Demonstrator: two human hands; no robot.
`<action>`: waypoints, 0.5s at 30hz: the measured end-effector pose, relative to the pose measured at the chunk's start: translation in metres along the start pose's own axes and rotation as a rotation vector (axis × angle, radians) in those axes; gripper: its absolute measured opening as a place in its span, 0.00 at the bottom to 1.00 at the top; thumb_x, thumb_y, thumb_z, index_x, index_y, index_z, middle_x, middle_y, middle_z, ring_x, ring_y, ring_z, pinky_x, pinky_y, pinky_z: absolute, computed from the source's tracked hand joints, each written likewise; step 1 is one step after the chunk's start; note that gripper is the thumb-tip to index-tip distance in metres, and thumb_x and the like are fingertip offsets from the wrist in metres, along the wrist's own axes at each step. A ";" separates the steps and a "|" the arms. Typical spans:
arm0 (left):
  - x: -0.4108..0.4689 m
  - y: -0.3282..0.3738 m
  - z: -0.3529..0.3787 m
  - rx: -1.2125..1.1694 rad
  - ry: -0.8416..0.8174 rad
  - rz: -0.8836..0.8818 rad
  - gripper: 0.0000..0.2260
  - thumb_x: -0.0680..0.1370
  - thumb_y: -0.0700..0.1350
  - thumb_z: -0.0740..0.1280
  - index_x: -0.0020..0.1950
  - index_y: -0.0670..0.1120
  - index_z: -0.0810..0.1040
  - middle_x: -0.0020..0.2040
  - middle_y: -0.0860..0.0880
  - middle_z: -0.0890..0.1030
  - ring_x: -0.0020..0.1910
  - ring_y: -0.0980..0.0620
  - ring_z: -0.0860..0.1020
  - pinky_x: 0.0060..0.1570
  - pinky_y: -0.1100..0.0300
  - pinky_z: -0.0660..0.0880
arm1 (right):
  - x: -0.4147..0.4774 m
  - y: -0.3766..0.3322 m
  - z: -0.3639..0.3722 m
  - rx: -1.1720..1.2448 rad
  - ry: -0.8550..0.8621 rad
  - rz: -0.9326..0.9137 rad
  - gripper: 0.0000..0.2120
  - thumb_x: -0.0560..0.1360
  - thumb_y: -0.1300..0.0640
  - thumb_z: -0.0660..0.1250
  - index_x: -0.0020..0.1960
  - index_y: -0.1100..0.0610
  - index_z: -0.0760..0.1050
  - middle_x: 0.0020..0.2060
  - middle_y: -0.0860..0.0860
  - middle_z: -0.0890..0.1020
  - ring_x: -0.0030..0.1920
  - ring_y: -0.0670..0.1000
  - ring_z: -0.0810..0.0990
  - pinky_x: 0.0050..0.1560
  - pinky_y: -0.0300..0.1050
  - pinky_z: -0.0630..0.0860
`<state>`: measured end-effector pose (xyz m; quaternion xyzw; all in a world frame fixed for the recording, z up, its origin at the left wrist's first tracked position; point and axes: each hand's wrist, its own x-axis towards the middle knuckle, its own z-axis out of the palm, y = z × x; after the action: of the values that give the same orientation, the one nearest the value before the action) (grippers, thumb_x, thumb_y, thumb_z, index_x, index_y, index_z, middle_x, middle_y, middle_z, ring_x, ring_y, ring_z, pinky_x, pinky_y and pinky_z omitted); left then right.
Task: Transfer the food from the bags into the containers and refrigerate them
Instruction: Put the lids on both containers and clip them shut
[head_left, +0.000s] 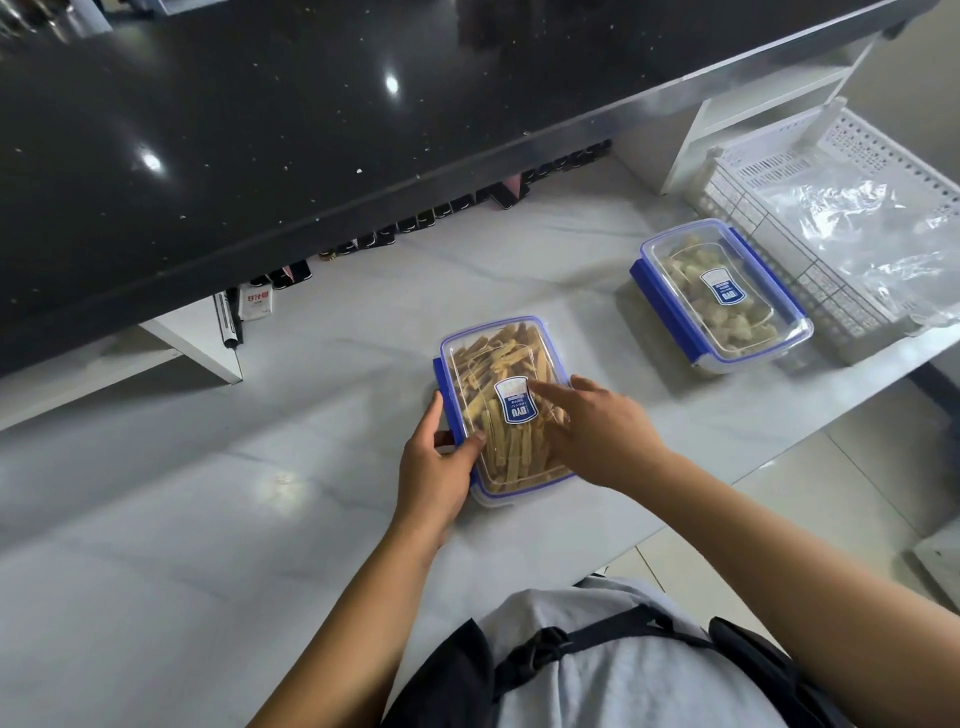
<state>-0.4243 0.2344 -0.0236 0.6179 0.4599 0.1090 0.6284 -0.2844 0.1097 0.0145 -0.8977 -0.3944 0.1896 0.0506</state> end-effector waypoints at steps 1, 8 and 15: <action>0.000 0.000 0.000 0.005 0.000 -0.001 0.30 0.78 0.46 0.71 0.76 0.61 0.64 0.54 0.52 0.80 0.53 0.53 0.80 0.51 0.47 0.82 | 0.003 0.007 0.002 0.133 -0.006 0.048 0.27 0.79 0.49 0.60 0.77 0.37 0.59 0.67 0.52 0.75 0.57 0.59 0.80 0.50 0.49 0.78; -0.004 0.002 -0.002 -0.027 -0.022 -0.006 0.28 0.78 0.45 0.71 0.74 0.63 0.66 0.52 0.59 0.80 0.50 0.59 0.80 0.49 0.51 0.83 | 0.027 0.048 0.004 1.223 -0.183 0.435 0.35 0.74 0.60 0.74 0.75 0.42 0.65 0.68 0.53 0.71 0.62 0.57 0.77 0.56 0.57 0.78; -0.003 0.002 -0.002 -0.028 -0.015 -0.017 0.29 0.78 0.45 0.71 0.75 0.63 0.66 0.54 0.57 0.80 0.52 0.57 0.81 0.49 0.50 0.83 | 0.034 0.054 -0.007 1.123 -0.276 0.458 0.31 0.71 0.58 0.77 0.71 0.52 0.70 0.56 0.53 0.82 0.54 0.55 0.83 0.55 0.59 0.81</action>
<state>-0.4266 0.2339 -0.0201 0.6058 0.4591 0.1054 0.6412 -0.2233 0.0982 -0.0022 -0.7631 -0.0348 0.4885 0.4218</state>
